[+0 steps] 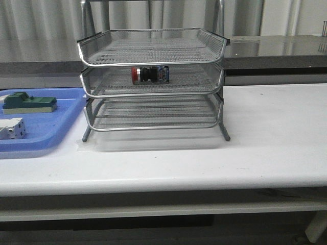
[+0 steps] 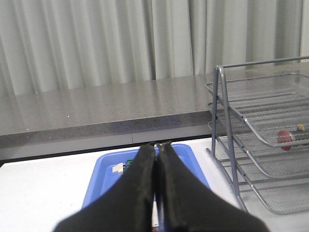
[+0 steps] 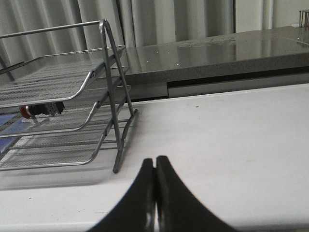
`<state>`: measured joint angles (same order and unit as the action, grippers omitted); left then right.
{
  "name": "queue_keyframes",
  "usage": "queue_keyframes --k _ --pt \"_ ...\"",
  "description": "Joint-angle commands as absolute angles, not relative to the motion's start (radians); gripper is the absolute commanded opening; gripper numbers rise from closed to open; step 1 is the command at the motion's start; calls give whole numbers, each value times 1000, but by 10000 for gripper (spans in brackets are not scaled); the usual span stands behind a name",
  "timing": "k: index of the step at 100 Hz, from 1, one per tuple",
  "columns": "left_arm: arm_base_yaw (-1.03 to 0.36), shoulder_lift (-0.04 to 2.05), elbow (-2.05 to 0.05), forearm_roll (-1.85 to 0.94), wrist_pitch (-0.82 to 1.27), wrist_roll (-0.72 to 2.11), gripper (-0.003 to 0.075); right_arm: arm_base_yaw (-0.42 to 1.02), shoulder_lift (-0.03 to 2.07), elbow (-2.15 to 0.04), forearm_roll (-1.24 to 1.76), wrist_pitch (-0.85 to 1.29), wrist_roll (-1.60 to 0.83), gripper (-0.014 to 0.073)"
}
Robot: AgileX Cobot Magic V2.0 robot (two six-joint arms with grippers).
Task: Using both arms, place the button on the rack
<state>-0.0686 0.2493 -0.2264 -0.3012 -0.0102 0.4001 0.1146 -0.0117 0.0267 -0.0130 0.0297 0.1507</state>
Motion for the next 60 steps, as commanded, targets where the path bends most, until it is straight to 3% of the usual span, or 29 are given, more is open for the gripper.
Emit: queue_keyframes --k 1,28,60 --pt "-66 256 -250 -236 -53 376 -20 110 -28 10 -25 -41 149 -57" --pt "-66 248 -150 86 -41 -17 -20 110 -28 10 -25 -41 149 -57" --pt "-68 65 8 112 -44 -82 -20 110 -28 10 -25 -41 149 -57"
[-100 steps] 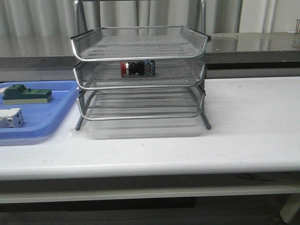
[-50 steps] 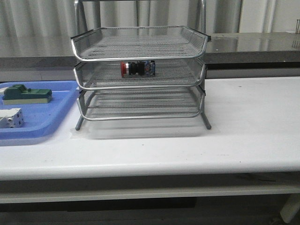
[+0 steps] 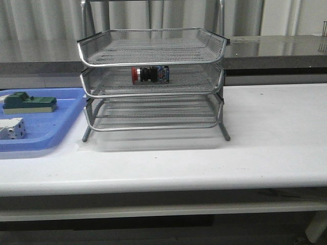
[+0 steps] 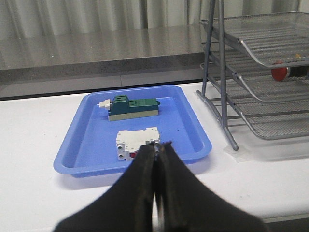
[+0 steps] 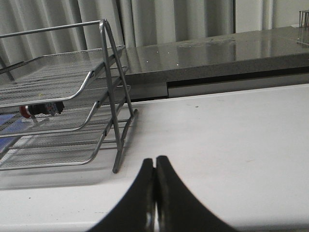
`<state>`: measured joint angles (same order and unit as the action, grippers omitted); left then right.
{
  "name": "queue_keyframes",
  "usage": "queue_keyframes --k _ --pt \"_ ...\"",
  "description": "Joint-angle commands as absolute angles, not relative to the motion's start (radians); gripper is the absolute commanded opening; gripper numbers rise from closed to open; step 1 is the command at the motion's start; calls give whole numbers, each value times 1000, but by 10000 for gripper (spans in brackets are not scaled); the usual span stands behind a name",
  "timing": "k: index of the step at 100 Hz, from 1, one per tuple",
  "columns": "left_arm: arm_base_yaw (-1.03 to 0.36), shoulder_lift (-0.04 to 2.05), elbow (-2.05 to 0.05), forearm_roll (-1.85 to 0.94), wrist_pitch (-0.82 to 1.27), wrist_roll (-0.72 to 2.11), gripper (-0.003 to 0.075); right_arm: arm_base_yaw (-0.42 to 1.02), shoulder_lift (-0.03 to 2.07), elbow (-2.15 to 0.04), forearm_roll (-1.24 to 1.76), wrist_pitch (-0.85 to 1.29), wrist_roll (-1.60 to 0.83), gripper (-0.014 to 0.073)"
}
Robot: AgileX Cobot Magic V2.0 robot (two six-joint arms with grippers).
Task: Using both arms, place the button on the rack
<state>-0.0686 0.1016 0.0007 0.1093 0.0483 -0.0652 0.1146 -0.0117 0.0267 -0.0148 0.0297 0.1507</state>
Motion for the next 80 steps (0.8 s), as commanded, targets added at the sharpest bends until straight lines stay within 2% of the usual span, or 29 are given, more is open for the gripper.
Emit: queue_keyframes --k 1,14,80 --pt "-68 53 10 112 -44 -82 -20 110 -28 10 -25 -41 149 -57" --pt "-68 -43 47 112 -38 -86 -20 110 -28 10 -25 -41 149 -57" --pt "-68 -39 47 112 -23 -133 -20 110 -27 10 -25 -41 149 -57"
